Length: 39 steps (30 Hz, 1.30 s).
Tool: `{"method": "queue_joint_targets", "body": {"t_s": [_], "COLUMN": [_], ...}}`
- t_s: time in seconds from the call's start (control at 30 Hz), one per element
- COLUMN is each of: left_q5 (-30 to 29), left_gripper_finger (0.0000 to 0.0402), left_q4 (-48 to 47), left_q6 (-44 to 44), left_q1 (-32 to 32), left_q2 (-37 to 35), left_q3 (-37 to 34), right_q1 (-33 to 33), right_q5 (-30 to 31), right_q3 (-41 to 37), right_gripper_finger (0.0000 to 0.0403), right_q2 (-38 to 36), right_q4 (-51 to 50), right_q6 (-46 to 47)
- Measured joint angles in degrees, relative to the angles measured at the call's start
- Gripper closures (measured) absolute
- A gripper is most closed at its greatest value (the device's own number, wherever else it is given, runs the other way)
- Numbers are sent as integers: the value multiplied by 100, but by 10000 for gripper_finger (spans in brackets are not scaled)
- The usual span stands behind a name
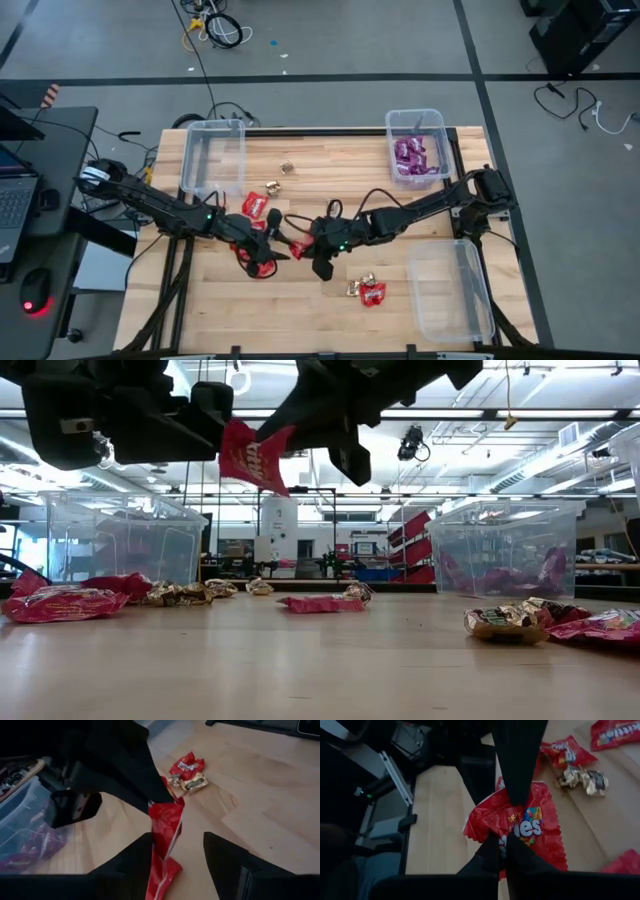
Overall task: Sort candy
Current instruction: Put the red candy into the top left transparent bin
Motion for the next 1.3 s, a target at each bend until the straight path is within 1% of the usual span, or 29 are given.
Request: {"method": "queue_joint_targets", "body": {"t_s": [0.13,0.27,0.37,0.5,0.53,0.63,0.77,0.9,0.97,1.03,1.1,1.23,1.3], "left_q5": [-204,-261,-265,-266,-267,-365,-611,-996,-1144,-1362,-1758,-2876,-3560], "left_gripper_finger": [226,251,291,372,384,392,400,400,401,401,401,401,401], "left_q4": [84,96,127,123,114,105,121,-20,-67,-182,-218,-473,-574], "left_q6": [-121,-156,-164,-167,-173,-211,-273,-275,-276,-277,-303,-465,-556], "left_q1": [0,0,0,0,0,-4,-4,0,0,0,-2,2,4], "left_q2": [0,0,0,0,0,0,0,-127,-235,-378,-545,-951,-1177], "left_q3": [0,0,0,0,0,0,0,0,0,0,0,0,0], "right_q1": [-15,-15,-15,-15,-15,-15,-23,-29,-32,-34,-34,38,81], "right_q5": [-9,-9,-9,-7,-7,-26,-162,-177,-44,191,472,1236,1621], "right_q3": [0,3,3,3,3,3,3,3,3,3,3,3,3], "right_gripper_finger": [398,398,398,391,387,369,330,291,277,269,265,268,270], "right_q2": [0,0,0,0,0,-2,-107,-396,-568,-759,-953,-1263,-1338], "right_q4": [130,193,191,186,180,178,-25,-784,-1216,-1613,-1980,-2505,-2610], "right_q6": [-96,-114,-129,-237,-232,-229,-228,-44,64,151,197,195,192]}}
